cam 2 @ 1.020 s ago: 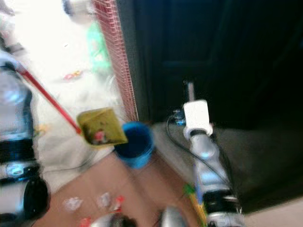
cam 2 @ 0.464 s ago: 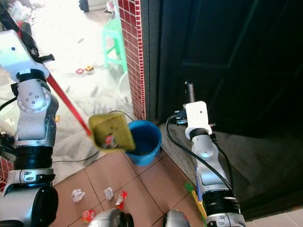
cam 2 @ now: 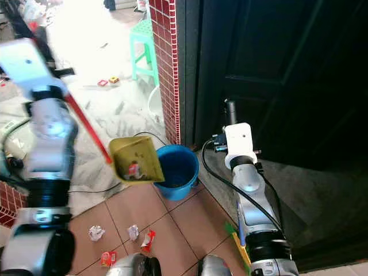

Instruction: Sweep floor

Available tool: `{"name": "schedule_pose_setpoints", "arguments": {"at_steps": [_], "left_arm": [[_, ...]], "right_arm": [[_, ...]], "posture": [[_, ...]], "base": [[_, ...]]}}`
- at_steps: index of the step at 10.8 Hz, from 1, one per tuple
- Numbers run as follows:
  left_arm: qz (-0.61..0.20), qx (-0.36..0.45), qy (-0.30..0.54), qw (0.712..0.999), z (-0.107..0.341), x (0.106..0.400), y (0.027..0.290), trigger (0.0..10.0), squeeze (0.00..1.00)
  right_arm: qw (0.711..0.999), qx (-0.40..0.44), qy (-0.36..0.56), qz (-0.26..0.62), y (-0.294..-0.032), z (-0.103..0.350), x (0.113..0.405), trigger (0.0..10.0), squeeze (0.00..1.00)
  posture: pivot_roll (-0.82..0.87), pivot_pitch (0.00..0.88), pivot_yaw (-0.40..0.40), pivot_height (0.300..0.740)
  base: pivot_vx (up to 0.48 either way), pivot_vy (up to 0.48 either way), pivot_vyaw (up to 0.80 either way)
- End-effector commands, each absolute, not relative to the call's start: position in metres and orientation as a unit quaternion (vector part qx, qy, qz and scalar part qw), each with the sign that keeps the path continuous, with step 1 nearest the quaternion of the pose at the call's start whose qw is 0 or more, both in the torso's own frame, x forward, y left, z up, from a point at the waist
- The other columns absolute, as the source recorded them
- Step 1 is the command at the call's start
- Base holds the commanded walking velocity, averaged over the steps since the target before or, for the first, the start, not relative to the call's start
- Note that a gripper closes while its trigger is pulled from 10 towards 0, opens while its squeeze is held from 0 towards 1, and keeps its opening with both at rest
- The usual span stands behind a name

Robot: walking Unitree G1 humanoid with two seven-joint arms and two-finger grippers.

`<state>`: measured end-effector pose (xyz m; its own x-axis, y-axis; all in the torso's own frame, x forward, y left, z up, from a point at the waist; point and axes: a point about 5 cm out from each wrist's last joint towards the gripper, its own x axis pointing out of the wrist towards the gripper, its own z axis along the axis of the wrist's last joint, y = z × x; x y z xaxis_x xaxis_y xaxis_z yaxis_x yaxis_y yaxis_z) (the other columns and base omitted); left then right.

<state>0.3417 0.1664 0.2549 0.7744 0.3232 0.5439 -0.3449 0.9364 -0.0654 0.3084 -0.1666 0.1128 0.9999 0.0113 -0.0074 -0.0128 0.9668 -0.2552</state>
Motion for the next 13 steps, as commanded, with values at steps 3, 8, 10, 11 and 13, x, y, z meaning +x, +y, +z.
{"name": "schedule_pose_setpoints", "arguments": {"at_steps": [3,8,10,11,13], "left_arm": [[0.112,0.004,-0.313,0.943,0.258,0.336,0.126,10.0,0.0],[-0.175,0.124,-0.352,0.911,0.242,0.311,0.058,10.0,0.0],[-0.289,0.137,-0.348,0.881,0.242,0.299,0.039,10.0,0.0],[-0.396,0.14,-0.325,0.847,0.239,0.285,0.023,10.0,0.0],[-0.458,0.189,-0.301,0.815,0.235,0.279,0.013,10.0,0.0]], "right_arm": [[0.991,-0.131,-0.022,0.002,-0.166,0.123,0.307,10.0,0.0],[0.992,-0.125,-0.027,0.001,-0.161,0.124,0.308,10.0,0.0],[0.992,-0.124,-0.029,0.0,-0.161,0.124,0.309,10.0,0.0],[0.992,-0.125,-0.029,0.001,-0.161,0.124,0.31,10.0,0.0],[0.992,-0.125,-0.031,0.001,-0.161,0.125,0.312,10.0,0.0]], "posture": [[-0.16,0.072,0.088,0.74],[-0.13,0.072,0.098,0.74],[-0.13,0.07,0.095,0.74],[-0.12,0.068,0.095,0.74],[-0.12,0.066,0.094,0.74]], "base": [[0.0,0.0,0.0],[0.0,0.0,0.0],[0.0,0.0,0.0],[0.0,0.0,0.0],[0.0,0.0,0.0]]}}
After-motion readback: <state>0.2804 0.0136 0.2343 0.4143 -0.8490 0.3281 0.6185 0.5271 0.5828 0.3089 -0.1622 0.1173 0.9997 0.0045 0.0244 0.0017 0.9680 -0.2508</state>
